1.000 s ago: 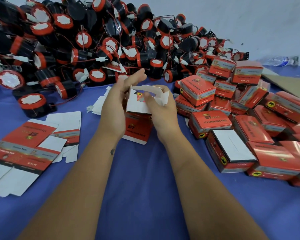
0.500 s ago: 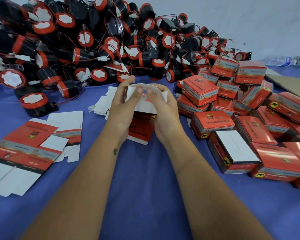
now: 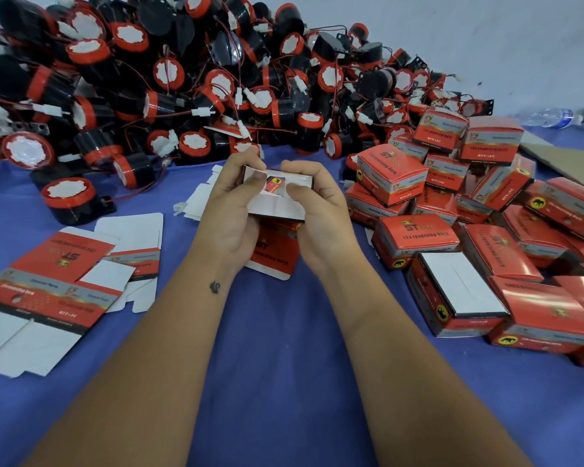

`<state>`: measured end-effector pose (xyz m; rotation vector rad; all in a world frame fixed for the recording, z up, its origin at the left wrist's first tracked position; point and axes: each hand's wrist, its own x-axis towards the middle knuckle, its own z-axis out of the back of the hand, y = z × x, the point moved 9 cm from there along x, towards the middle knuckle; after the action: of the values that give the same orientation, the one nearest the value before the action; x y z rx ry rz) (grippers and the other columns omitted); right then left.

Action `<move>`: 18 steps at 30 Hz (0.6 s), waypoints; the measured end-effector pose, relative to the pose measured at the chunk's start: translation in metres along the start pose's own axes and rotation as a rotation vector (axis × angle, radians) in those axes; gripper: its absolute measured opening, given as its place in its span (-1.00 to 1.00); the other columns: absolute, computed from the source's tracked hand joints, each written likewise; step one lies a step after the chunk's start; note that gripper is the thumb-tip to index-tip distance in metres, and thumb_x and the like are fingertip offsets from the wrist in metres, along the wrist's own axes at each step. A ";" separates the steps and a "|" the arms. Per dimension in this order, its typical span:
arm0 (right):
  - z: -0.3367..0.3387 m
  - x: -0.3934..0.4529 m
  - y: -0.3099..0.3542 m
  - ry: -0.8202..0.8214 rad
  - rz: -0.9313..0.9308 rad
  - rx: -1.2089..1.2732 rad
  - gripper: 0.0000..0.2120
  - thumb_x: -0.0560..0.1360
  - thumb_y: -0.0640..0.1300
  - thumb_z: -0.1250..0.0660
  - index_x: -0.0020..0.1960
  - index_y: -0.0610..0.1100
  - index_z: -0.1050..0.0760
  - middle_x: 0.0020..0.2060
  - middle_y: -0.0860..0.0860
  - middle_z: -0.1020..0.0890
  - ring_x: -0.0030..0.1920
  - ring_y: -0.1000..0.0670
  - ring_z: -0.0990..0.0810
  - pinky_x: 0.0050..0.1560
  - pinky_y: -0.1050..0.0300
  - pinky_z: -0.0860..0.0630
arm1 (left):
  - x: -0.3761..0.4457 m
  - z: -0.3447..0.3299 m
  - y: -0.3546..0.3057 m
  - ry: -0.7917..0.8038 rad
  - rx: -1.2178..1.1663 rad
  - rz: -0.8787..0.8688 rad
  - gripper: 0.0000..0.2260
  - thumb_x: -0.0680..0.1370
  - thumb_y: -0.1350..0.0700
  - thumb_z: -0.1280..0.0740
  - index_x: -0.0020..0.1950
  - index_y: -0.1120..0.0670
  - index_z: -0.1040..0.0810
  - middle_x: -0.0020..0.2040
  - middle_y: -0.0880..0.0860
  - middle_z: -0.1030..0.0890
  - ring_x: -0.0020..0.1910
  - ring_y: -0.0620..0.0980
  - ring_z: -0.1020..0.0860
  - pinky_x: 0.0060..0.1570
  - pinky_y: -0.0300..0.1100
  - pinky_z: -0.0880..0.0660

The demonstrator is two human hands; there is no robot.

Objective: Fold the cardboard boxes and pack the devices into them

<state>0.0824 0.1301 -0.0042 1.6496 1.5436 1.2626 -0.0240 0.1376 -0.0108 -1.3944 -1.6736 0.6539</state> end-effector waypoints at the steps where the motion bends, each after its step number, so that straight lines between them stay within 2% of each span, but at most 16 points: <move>1: 0.000 0.000 0.000 0.002 -0.002 0.030 -0.68 0.54 -0.45 -0.11 -0.06 -0.13 -0.54 -0.14 0.01 -0.66 -0.05 -0.06 -0.60 -0.04 0.06 -0.55 | -0.001 -0.002 0.000 0.016 -0.014 0.004 -0.71 0.60 0.39 -0.16 -0.15 0.05 -0.50 -0.05 -0.15 -0.65 -0.07 -0.07 -0.62 -0.04 -0.14 -0.58; 4: 0.000 0.001 0.001 0.006 -0.053 0.203 -0.74 0.53 -0.30 -0.10 -0.10 -0.19 -0.56 -0.03 -0.07 -0.65 -0.06 -0.05 -0.63 -0.10 0.11 -0.58 | 0.000 -0.004 0.002 0.020 -0.089 0.036 -0.77 0.57 0.33 -0.12 -0.15 0.08 -0.49 -0.09 -0.07 -0.63 -0.04 0.02 -0.61 0.03 -0.05 -0.51; 5: 0.002 0.002 0.001 -0.014 -0.069 0.220 -0.75 0.54 -0.23 -0.13 -0.12 -0.20 -0.58 0.02 -0.10 -0.62 -0.07 -0.03 -0.64 -0.13 0.13 -0.58 | 0.000 -0.004 0.001 0.004 -0.108 0.046 -0.80 0.57 0.27 -0.13 -0.15 0.10 -0.49 -0.07 -0.03 -0.60 0.01 0.08 -0.57 0.08 0.00 -0.47; 7: 0.004 0.002 0.000 -0.032 -0.081 0.178 -0.76 0.55 -0.14 -0.20 -0.14 -0.17 -0.61 -0.03 -0.07 -0.64 -0.14 0.04 -0.66 -0.21 0.20 -0.58 | 0.000 -0.005 0.000 -0.006 -0.114 0.068 -0.88 0.51 0.15 -0.23 -0.19 0.09 -0.51 -0.10 0.02 -0.58 0.00 0.11 -0.55 0.06 0.00 -0.47; 9: 0.002 0.002 0.000 -0.015 -0.058 0.086 -0.91 0.49 -0.19 -0.29 -0.11 -0.15 -0.57 -0.09 -0.05 -0.63 -0.14 0.03 -0.63 -0.19 0.18 -0.55 | 0.000 -0.008 0.000 0.019 -0.082 0.070 -0.94 0.49 0.14 -0.28 -0.19 0.06 -0.50 -0.17 0.01 -0.56 -0.12 0.01 -0.58 -0.06 -0.09 -0.51; 12: 0.006 0.003 0.000 -0.016 -0.009 -0.004 -0.81 0.40 -0.30 -0.27 -0.04 -0.10 -0.52 -0.09 -0.08 -0.60 -0.10 -0.04 -0.59 -0.18 0.10 -0.53 | -0.003 -0.009 0.000 0.066 0.075 0.011 -0.82 0.58 0.26 -0.16 -0.04 0.01 -0.47 -0.16 -0.03 -0.59 -0.17 -0.07 -0.59 -0.17 -0.17 -0.54; 13: 0.008 0.003 -0.001 -0.027 0.002 -0.022 -0.77 0.43 -0.36 -0.26 -0.01 -0.09 -0.52 -0.08 -0.08 -0.60 -0.08 -0.06 -0.59 -0.16 0.08 -0.54 | -0.003 -0.008 0.001 0.059 0.129 0.013 -0.78 0.59 0.28 -0.15 0.04 -0.01 -0.50 -0.11 -0.03 -0.62 -0.14 -0.07 -0.61 -0.16 -0.17 -0.56; 15: 0.013 0.004 -0.001 -0.079 0.017 -0.063 -0.68 0.50 -0.43 -0.26 0.07 -0.05 -0.53 -0.01 -0.04 -0.60 -0.04 -0.04 -0.61 -0.13 0.09 -0.56 | -0.003 -0.004 0.004 0.027 0.227 0.025 -0.72 0.64 0.26 -0.18 0.24 -0.05 -0.50 0.16 0.01 -0.61 0.01 -0.04 -0.64 -0.04 -0.11 -0.59; 16: 0.016 0.004 0.000 -0.113 0.021 -0.096 -0.66 0.52 -0.43 -0.27 0.11 -0.03 -0.53 0.05 -0.02 -0.59 -0.02 0.01 -0.61 -0.11 0.15 -0.56 | -0.003 -0.001 0.005 0.009 0.288 0.025 -0.69 0.65 0.23 -0.20 0.32 -0.08 -0.48 0.29 0.03 -0.56 0.11 -0.01 -0.63 0.06 -0.06 -0.59; 18: 0.020 0.003 0.005 -0.173 0.069 -0.267 -0.67 0.53 -0.36 -0.33 0.16 0.01 -0.51 0.10 0.04 -0.58 -0.01 0.14 -0.60 -0.12 0.31 -0.54 | -0.002 0.003 0.004 -0.031 0.440 -0.015 -0.66 0.66 0.18 -0.23 0.38 -0.12 -0.45 0.39 0.00 -0.50 0.28 0.02 -0.55 0.27 0.05 -0.52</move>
<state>0.1023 0.1359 -0.0072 1.6021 1.1700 1.2635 -0.0244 0.1368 -0.0157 -1.0590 -1.4488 0.9719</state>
